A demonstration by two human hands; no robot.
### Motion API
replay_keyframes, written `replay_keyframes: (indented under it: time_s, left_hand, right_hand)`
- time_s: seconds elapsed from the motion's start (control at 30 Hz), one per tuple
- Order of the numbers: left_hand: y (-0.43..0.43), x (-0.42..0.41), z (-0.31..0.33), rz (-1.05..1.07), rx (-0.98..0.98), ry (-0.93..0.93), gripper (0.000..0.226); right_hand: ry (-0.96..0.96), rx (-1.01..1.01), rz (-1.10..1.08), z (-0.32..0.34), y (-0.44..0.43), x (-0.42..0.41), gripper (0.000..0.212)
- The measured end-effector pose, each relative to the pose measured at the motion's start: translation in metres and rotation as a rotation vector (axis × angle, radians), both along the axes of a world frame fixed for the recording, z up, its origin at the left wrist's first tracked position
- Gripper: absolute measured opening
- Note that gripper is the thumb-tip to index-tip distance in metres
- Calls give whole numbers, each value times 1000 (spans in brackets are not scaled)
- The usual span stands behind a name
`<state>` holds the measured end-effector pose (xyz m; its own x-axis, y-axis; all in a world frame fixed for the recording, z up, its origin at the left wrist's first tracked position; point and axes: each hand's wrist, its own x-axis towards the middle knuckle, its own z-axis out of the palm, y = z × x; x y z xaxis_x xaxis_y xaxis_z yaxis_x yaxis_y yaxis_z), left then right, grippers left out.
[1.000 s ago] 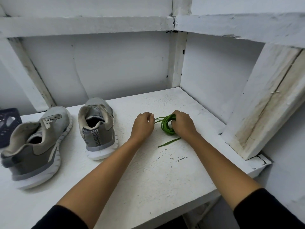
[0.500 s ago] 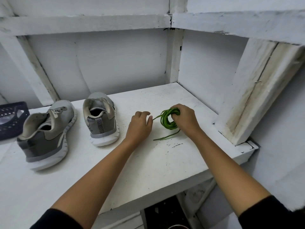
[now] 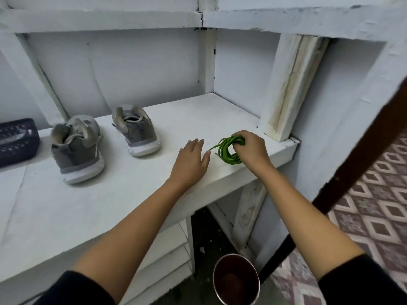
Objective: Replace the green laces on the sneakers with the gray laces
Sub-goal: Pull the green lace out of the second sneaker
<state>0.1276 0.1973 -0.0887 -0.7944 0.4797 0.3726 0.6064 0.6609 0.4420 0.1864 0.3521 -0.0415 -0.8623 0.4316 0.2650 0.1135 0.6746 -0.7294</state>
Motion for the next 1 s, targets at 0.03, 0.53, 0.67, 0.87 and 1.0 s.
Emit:
replay_keyframes:
  time_s: [0.03,0.53,0.67,0.87,1.0]
  left_hand:
    - [-1,11,-1,-17,-6,-10,49]
    - [19,146,-100,-293,-107,-80,53]
    - [24,146,-142,-270,-183,-184,53]
    - [34,143,-196,-215,-246,-335,53]
    - [39,138,-229,-206,-305,-379,54]
  right_hand:
    - [-1,-4,-20,-1,-3,13,31]
    - [-153,-28,-209,-83,2,160,30]
    - [-252,-91,-236,-128,12,165,31]
    - [-348,-241,-257,-196,24,160,32]
    - [-396,-313,-269,-241,27,152,32]
